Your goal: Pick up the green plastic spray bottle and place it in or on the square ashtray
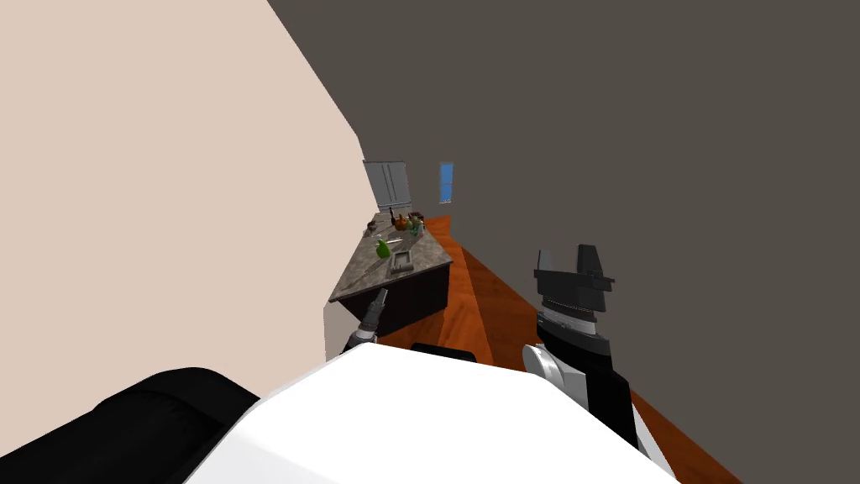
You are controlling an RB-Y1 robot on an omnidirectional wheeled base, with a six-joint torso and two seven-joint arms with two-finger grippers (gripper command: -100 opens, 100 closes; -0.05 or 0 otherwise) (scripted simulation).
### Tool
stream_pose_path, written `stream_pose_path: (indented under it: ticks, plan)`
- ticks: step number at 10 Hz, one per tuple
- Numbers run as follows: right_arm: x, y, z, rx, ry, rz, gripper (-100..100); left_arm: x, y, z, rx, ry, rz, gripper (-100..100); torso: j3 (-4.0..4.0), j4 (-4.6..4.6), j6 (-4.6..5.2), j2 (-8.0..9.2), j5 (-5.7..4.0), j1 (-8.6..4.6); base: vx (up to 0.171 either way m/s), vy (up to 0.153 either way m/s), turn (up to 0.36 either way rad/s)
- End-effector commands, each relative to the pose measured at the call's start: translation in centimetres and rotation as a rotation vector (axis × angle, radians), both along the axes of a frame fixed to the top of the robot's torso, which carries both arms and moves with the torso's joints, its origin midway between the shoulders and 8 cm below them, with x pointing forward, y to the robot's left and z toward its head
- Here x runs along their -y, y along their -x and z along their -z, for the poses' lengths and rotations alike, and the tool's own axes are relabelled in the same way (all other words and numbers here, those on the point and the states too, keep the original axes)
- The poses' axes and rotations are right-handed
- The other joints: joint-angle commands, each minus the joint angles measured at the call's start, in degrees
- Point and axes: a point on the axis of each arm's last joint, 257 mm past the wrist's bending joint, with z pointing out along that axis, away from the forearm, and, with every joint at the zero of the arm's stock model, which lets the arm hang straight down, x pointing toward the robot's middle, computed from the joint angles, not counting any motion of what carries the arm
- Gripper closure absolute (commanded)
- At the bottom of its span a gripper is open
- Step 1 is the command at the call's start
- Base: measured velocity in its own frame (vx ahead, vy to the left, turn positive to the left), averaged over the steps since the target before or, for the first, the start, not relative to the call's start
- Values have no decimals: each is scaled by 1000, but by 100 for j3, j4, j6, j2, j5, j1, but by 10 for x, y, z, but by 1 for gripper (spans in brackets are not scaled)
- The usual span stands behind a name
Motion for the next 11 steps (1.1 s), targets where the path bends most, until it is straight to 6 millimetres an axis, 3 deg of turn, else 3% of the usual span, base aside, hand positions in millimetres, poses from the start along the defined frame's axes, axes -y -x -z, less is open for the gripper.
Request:
stream_pose_path:
  ticks: [1, 6, 7, 11]
  plan:
    - [0, 0, 0, 0, 0, 0, 0, -7, 2, 13, -23, -16, -6, -100, 0, 0, 0, 0, 0, 0, -13, -4, 37]
    - [0, 0, 0, 0, 0, 0, 0, -36, 29, 56, -112, -102, -24, -100, -8, -3, 6, -13, 1, 4, -23, -12, -189]
    - [0, 0, 0, 0, 0, 0, 0, -37, 29, 57, -113, -103, -25, -100, -7, -2, 1, -12, 1, 6, -13, 0, 10]
    - [0, 0, 0, 0, 0, 0, 0, -71, 61, 88, -192, -202, -40, -100, -8, -3, 3, -14, 2, 8, -16, -5, -235]
